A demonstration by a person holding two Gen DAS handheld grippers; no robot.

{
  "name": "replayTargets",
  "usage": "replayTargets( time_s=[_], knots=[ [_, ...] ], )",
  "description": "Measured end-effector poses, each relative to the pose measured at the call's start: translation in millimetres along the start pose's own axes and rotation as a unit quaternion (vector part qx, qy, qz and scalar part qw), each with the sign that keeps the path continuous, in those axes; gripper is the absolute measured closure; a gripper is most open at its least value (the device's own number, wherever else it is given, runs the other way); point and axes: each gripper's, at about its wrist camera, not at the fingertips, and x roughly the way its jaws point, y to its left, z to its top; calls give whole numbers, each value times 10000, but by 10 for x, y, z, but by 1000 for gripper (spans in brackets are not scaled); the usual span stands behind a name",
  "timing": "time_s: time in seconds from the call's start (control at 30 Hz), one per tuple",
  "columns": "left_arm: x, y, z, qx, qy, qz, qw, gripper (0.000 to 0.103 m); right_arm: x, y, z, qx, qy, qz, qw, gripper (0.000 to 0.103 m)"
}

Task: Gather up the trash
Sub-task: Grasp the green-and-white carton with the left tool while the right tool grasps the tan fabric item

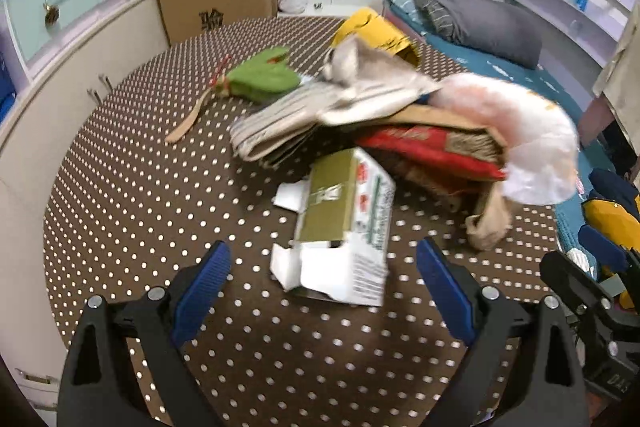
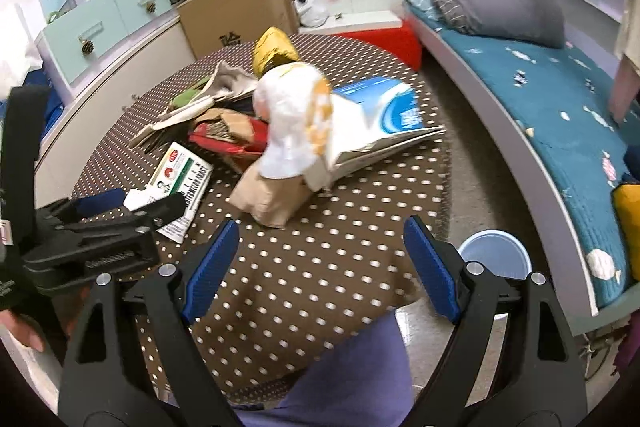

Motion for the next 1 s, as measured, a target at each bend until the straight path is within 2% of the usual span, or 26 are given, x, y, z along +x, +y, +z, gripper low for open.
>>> replayTargets(
  time_s=[0.03, 0.1, 0.13, 0.2, 0.37, 0.43, 0.47, 0.53, 0.63, 1.0],
  knots=[
    [43, 22, 1, -11, 43, 12, 10000, 12, 40, 14, 17, -3, 34, 19, 10000, 20],
    [113, 68, 4, 6, 85, 13, 10000, 23, 126, 50, 50, 14, 112, 67, 9999, 20],
    [149, 84, 6, 21, 143, -14, 9999, 33, 162, 63, 67, 34, 146, 93, 9998, 20],
    [156, 75, 13, 127, 57, 96, 9999, 46, 237, 85, 99, 64, 213, 166, 9996, 20],
    [123, 157, 18, 140, -17, -10, 9999, 50, 417, 172, 180, 88, 298, 298, 9991, 22],
    [98, 193, 18, 160, -82, 47, 9998, 50, 496, 181, 196, 161, 395, 267, 9987, 51],
    [98, 246, 20, 157, -101, 49, 9998, 51, 543, 188, 200, 197, 480, 197, 9985, 54],
    [51, 295, 8, 133, -148, 45, 9998, 53, 545, 216, 211, 165, 455, 117, 9988, 68],
    [13, 341, -22, 104, -194, 130, 9997, 53, 495, 248, 199, 172, 489, 265, 9983, 76],
    [-165, 382, -72, -43, -330, 166, 9993, 54, 122, 364, 155, -34, 244, 585, 9980, 82]
  ],
)
